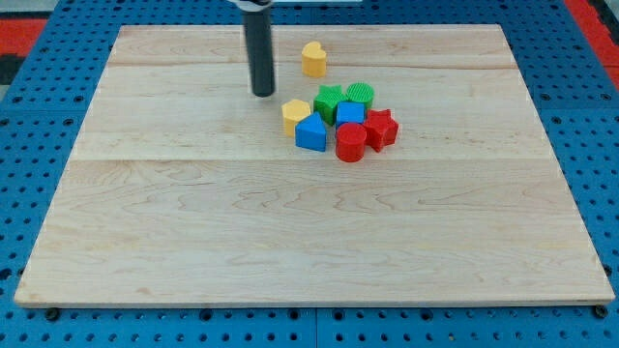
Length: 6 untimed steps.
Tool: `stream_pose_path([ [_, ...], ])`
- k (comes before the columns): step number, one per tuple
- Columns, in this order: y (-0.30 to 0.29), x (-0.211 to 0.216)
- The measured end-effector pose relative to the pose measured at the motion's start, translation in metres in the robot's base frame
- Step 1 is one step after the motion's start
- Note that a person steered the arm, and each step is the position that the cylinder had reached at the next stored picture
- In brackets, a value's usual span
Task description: Move the yellow heart to the top of the green circle
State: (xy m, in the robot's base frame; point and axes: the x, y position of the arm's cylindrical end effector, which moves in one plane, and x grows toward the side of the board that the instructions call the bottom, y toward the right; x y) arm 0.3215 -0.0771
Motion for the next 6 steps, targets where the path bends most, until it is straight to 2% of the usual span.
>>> stream_pose_path([
  [1, 0.003, -0.038],
  [2, 0.035, -0.077],
  [4, 0.145, -0.072],
  [5, 0.163, -0.073],
  [6, 0.148, -0.111],
])
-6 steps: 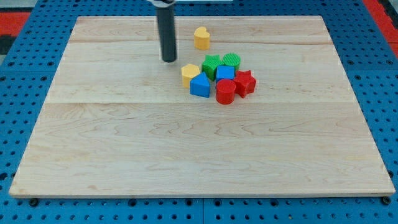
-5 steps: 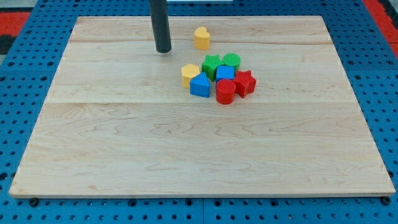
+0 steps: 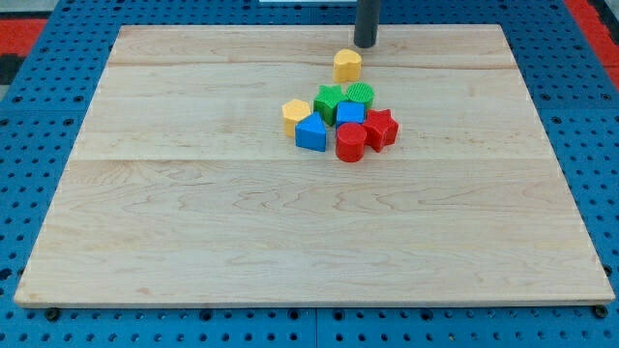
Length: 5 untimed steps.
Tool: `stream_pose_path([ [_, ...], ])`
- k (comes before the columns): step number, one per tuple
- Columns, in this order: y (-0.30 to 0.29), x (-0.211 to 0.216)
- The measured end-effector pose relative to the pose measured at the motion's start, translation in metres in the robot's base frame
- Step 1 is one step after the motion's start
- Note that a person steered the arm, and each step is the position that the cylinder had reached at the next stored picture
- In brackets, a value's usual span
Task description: Move the yellow heart to the top of the green circle
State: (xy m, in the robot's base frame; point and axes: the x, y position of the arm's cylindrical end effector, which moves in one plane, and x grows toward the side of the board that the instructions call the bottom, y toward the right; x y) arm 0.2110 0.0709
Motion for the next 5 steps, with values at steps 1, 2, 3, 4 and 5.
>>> stream_pose_path([
  [1, -0.03, -0.006],
  [2, -0.041, 0.011],
  [3, -0.041, 0.033],
  [4, -0.032, 0.043],
  [5, -0.029, 0.054],
])
